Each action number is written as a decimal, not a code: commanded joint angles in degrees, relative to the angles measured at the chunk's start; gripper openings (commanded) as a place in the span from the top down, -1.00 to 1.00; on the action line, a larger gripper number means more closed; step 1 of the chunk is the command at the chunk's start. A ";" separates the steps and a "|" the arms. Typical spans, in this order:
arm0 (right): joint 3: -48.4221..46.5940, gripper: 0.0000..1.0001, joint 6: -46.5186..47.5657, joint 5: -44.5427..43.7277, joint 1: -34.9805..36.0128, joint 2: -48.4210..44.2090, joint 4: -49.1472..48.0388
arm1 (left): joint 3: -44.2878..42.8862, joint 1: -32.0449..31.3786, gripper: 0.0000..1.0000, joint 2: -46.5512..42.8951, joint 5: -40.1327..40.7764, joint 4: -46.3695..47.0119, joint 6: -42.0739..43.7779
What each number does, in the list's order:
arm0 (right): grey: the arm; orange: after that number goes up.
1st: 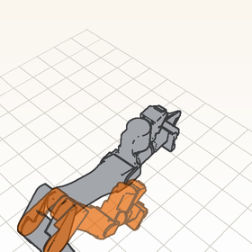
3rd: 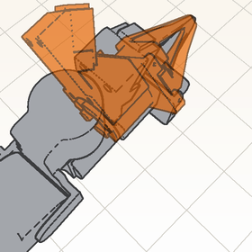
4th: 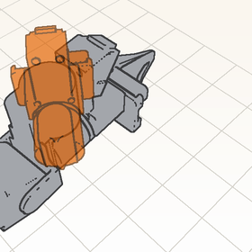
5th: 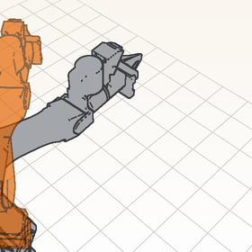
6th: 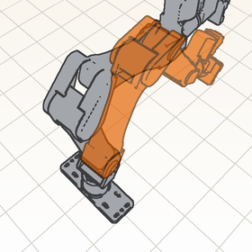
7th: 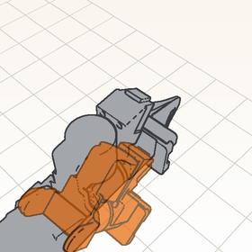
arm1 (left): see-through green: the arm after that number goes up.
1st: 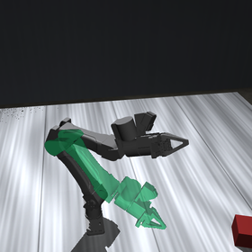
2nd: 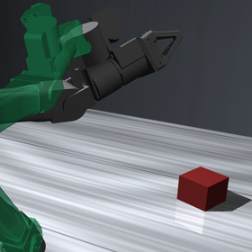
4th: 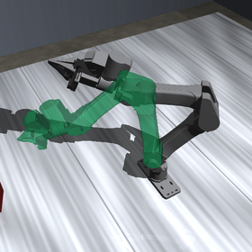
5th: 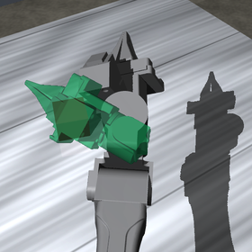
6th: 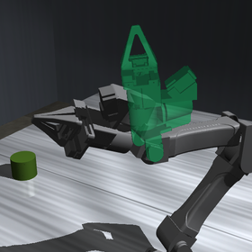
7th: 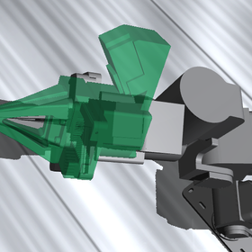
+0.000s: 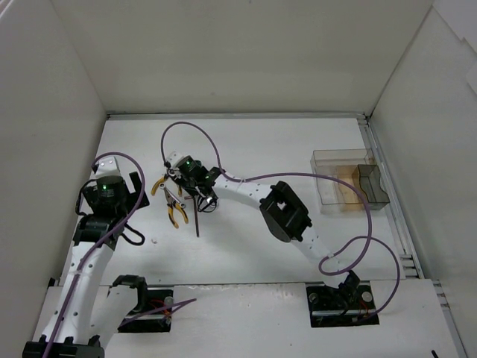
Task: Sort the tools into containers
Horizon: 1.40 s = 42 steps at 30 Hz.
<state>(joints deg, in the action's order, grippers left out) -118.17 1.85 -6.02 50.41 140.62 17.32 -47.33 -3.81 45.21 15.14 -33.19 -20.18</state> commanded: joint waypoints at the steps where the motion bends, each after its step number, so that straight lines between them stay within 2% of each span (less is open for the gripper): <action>1: -4.44 1.00 2.81 -3.30 -1.02 -8.16 -3.88 | -1.80 -0.40 -0.99 -0.39 1.12 1.20 -0.47; 9: -1.02 1.00 -1.58 -6.28 -4.53 -18.89 -4.40 | -1.80 -0.40 -0.99 -0.48 1.30 1.20 -0.47; 13: 5.92 1.00 -12.88 -7.51 -9.01 -27.82 -5.89 | -1.80 -0.40 -0.99 -0.82 1.30 1.11 -0.56; 19: 19.80 1.00 -27.74 -12.52 -19.38 -40.83 -8.09 | -1.89 -0.40 -0.99 -0.74 1.74 1.02 -0.47; 25: 30.80 1.00 -37.51 -19.02 -32.37 -50.24 -8.27 | -2.06 -0.40 -0.99 -0.21 1.48 1.02 -0.47; 29: 35.28 1.00 -42.87 -25.34 -38.18 -52.98 -8.27 | -1.98 -0.40 -0.99 -0.21 1.39 1.02 -0.47; 34: 37.92 1.00 -49.74 -29.21 -42.75 -53.17 -8.27 | -2.15 -0.40 -1.00 0.23 1.74 0.85 -0.47; 42: 37.49 1.00 -57.83 -31.33 -50.57 -48.43 -8.27 | -2.24 -0.40 -0.99 1.28 1.65 0.85 -0.29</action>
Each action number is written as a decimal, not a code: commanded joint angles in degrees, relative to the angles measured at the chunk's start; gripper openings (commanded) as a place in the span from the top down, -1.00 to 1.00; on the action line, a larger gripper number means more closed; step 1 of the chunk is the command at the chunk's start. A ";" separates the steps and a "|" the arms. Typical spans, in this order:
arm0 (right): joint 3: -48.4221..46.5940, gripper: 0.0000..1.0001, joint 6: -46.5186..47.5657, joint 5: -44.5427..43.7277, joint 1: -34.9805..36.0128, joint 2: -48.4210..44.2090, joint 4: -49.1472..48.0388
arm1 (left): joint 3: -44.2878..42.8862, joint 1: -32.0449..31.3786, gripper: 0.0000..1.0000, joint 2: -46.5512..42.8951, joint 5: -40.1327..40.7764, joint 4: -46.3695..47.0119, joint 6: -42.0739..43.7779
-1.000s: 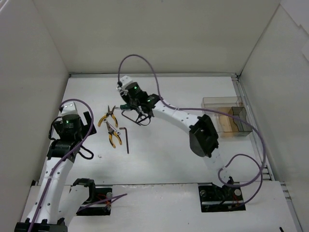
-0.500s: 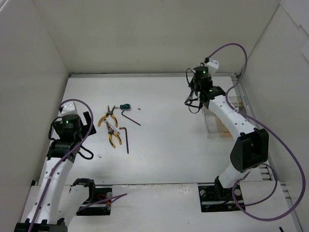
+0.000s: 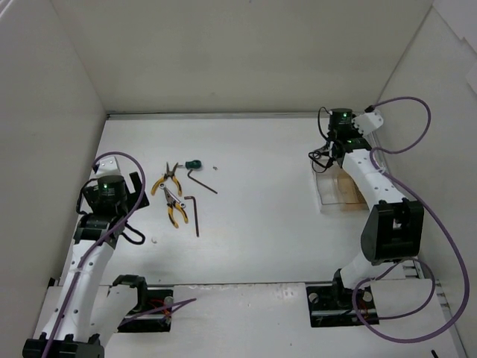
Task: Sort the tools into containers
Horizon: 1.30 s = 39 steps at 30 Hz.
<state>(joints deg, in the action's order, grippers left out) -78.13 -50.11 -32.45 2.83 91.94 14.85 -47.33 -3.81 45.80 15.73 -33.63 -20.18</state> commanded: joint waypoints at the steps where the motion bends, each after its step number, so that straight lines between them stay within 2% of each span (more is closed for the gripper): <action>1: -2.56 1.00 -6.31 -6.13 -3.35 0.78 -5.80 | -2.33 -0.40 -0.99 0.78 1.15 1.28 -0.21; 18: -7.30 1.00 -15.63 -8.07 -7.66 12.91 -5.80 | -1.62 -0.40 -0.99 0.43 2.29 1.55 -0.03; 34: -8.00 1.00 -18.18 -8.42 -8.54 19.41 -5.80 | -1.62 -0.40 -0.99 1.57 2.56 1.37 -0.12; 39: -9.15 0.76 -17.65 -6.49 -8.63 20.82 -5.80 | -1.45 -0.40 -0.99 1.22 2.56 1.37 -0.12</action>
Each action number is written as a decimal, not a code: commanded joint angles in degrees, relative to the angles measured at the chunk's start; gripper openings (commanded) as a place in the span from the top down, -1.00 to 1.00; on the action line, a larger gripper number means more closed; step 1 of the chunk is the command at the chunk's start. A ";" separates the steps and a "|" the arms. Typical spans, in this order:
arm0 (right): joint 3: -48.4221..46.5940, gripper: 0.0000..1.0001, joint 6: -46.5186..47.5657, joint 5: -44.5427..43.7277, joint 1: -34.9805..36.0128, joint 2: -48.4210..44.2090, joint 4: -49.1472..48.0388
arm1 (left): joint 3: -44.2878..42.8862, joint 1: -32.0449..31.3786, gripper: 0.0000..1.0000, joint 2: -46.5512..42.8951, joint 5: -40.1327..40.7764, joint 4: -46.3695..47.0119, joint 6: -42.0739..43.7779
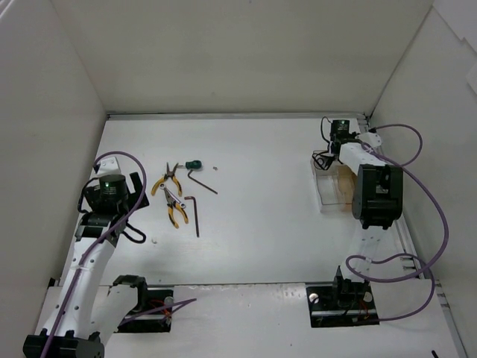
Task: Sort the tools into containers
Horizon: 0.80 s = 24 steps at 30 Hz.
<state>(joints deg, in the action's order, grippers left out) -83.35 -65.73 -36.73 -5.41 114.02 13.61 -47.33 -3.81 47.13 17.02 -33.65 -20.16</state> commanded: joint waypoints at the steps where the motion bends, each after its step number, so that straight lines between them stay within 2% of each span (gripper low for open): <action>1: -3.84 0.63 -2.20 -1.86 -0.48 -1.17 -4.55 | -1.45 -0.40 -0.99 -0.03 1.27 1.48 -0.14; 8: -2.61 0.33 -3.26 -0.45 -0.74 -2.04 -4.64 | -1.45 -0.40 -0.99 -0.38 1.27 1.57 -0.14; 16: -1.73 0.16 -0.72 1.83 -0.83 -5.82 -4.55 | -1.36 -0.40 -0.99 -1.25 1.09 1.57 -0.31; 19: -1.81 0.07 3.58 4.38 -0.48 -9.33 -4.55 | -1.27 -0.40 -0.99 -1.61 0.91 1.83 -0.40; 23: -3.83 -0.25 17.98 7.64 3.02 -14.59 -4.55 | -1.45 -0.40 -0.99 -1.00 0.39 1.39 -0.40; 24: -4.10 -0.28 20.71 8.42 4.25 -15.57 -4.55 | -1.62 -0.40 -0.99 -0.82 -0.05 1.48 -0.40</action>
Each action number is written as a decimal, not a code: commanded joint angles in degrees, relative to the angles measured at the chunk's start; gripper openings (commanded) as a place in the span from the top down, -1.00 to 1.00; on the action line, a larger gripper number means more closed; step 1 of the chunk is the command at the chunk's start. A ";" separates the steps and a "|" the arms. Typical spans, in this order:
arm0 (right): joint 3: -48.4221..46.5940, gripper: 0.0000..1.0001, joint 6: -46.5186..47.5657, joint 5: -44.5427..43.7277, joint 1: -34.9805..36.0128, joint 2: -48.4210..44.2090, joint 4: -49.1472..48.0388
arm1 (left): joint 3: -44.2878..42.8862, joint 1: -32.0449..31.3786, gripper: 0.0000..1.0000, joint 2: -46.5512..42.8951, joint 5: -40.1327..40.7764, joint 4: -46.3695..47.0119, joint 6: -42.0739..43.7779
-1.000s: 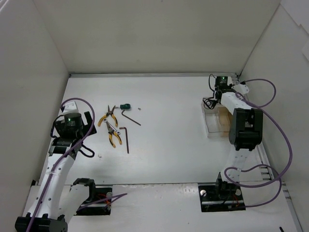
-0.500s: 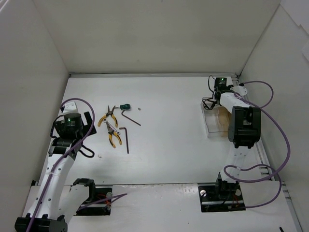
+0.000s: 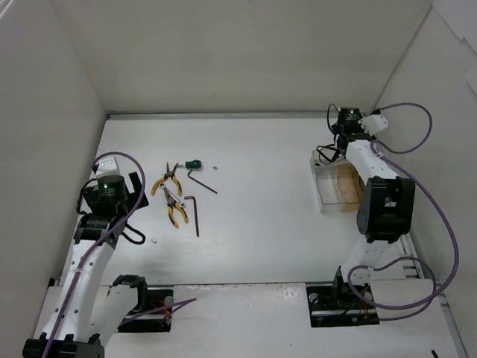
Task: Sort the tools into containers
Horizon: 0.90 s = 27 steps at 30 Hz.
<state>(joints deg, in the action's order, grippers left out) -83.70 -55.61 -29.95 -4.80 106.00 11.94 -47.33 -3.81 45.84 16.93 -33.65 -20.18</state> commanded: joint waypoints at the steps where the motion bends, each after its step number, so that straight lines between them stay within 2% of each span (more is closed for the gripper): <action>1: -4.36 -0.32 15.05 2.35 4.79 -8.25 -2.89 | -1.54 -0.40 -0.99 0.82 -0.05 1.48 -0.38; 5: -3.14 -0.32 21.50 8.75 10.23 -13.25 -2.89 | -2.32 -0.40 -0.95 2.84 -2.59 0.52 -1.08; 9: 1.77 -0.33 26.34 12.81 13.49 -18.53 -2.89 | -2.33 -1.01 -0.79 5.74 -6.81 0.60 -2.31; 13: 7.49 -0.34 27.05 17.11 15.78 -24.94 -2.89 | -5.65 -3.04 -0.68 14.68 -8.49 -0.54 -6.17; 20: 15.13 -0.35 28.54 19.67 18.68 -31.98 -2.80 | -12.78 -7.43 -0.61 29.28 -6.03 -1.24 -14.08; 24: 17.69 -0.33 28.72 20.37 19.91 -34.71 -2.72 | -17.00 -7.96 -0.39 38.85 -6.12 -1.42 -16.55; 27: 19.01 -0.32 28.89 21.60 20.53 -36.82 -2.80 | -18.06 -7.96 -0.26 42.73 -6.82 -0.02 -17.60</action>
<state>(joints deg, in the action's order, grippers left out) -64.64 -27.94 -9.74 15.14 72.55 12.49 -62.72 -11.38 87.00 10.07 -34.70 -34.54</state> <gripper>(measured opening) 0.664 0.644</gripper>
